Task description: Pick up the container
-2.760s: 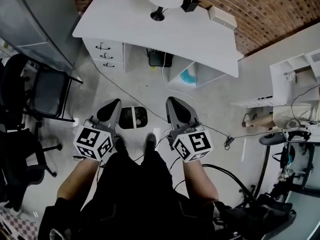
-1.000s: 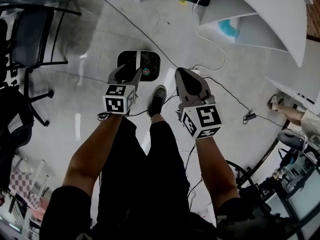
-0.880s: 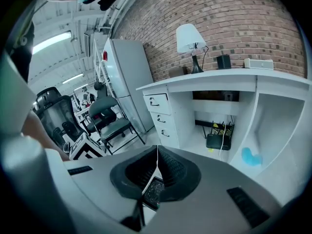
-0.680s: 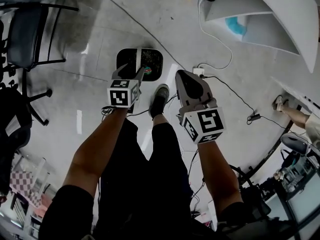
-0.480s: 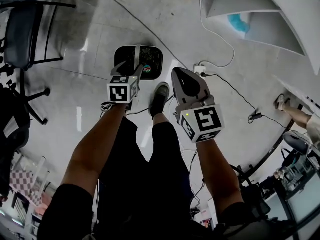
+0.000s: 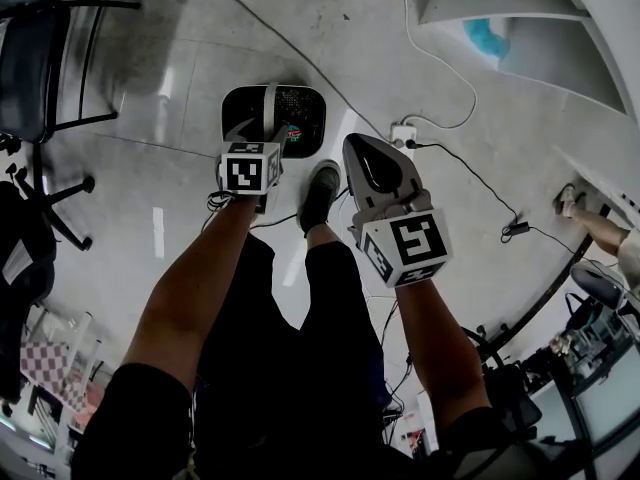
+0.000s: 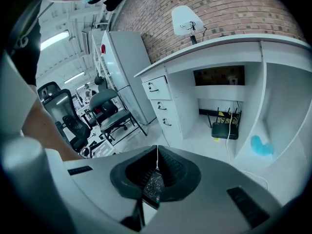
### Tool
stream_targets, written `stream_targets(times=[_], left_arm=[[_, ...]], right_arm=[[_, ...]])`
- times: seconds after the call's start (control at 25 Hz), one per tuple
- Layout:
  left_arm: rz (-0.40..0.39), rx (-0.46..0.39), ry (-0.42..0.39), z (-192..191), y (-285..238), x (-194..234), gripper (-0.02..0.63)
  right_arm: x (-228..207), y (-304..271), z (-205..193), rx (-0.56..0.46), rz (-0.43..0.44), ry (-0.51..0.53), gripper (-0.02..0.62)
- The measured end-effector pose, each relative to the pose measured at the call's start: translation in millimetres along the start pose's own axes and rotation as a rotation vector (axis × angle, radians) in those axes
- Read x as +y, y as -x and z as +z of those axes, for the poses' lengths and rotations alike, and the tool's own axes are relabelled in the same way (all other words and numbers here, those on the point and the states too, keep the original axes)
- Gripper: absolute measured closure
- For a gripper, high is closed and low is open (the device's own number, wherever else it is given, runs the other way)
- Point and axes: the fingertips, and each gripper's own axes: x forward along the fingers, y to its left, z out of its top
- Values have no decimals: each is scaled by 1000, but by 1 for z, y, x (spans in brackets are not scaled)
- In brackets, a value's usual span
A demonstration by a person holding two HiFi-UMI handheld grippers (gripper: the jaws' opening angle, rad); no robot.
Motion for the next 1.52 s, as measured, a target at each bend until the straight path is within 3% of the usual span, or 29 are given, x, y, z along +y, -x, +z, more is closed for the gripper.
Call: stream_targets(times=[0.48,0.6,0.68,0.88,1.24,1.36,1.52], left_arm=[[20,7,49,-8,-30,9,381],[35,8,49,-9,-31,10,441],[48,4,28,-8,-31,11,518],[61,14,19,-10,-30,10,575],[75,60,69,-14,-25,20,595],[76,73,34,-18,-20,21,595],[66,83,-75,-16,-6,16,597]], right_arm=[[-4,-4,-31,28,-8,-33,588],[-5,0,-38,32,-14,-40,588],[-5,2,-40,31,-20,-50,588],[-2,10,-51,56,-19,-52,588],[4,18,-52,51,-28,-59,588],[8,22,-53,67,-25,-58,588],[10,26,-45,53,-26,-56,588]])
